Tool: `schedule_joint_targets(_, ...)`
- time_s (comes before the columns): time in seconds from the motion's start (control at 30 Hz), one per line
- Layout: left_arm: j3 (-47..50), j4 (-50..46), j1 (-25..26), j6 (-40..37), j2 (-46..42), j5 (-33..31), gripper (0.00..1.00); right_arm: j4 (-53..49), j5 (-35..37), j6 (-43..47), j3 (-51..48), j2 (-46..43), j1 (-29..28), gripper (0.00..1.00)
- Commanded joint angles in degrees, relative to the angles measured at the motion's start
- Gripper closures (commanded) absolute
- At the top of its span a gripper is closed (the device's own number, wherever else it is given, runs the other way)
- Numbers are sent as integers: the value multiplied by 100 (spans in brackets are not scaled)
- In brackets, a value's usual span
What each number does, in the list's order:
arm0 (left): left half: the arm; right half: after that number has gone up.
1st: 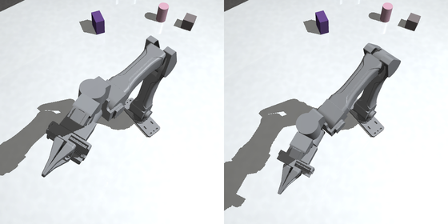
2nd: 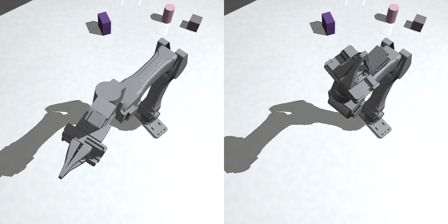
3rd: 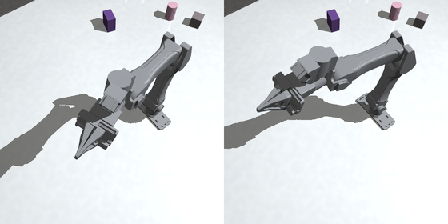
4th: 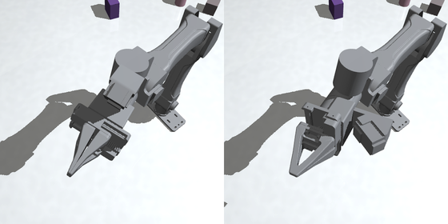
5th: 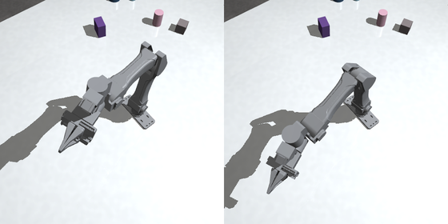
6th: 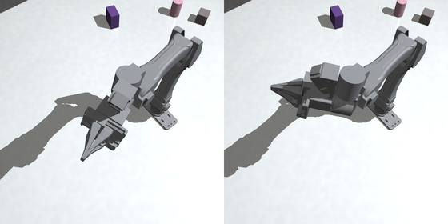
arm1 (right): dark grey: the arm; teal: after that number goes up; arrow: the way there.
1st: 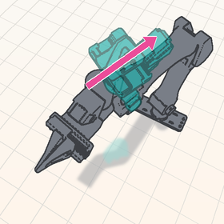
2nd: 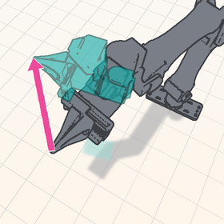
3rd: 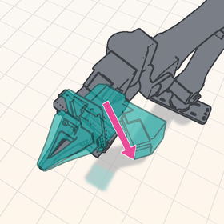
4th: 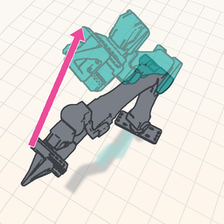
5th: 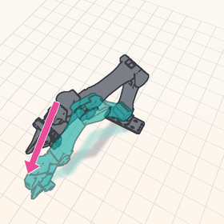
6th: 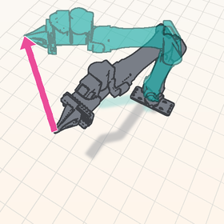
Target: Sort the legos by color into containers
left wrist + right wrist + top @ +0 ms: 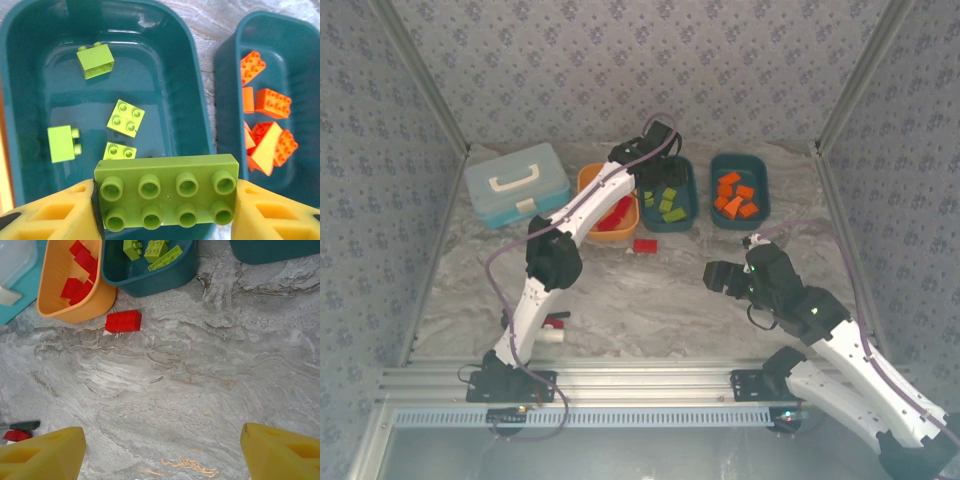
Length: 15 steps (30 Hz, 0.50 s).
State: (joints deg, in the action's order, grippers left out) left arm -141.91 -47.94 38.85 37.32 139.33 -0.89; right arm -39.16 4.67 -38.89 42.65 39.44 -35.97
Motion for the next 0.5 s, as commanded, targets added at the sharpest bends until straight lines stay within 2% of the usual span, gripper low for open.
schedule_joint_targets(0.0,-379,341,-181,-401,324,314,44,251,-84,-133,-81,96,-58,17)
schedule_joint_targets(0.23,-540,592,-518,-483,921,405,44,519,-201,-197,-257,270,-54,17)
schedule_joint_targets(0.47,-896,744,-554,-509,1302,517,40,681,-273,-238,-389,367,-56,16)
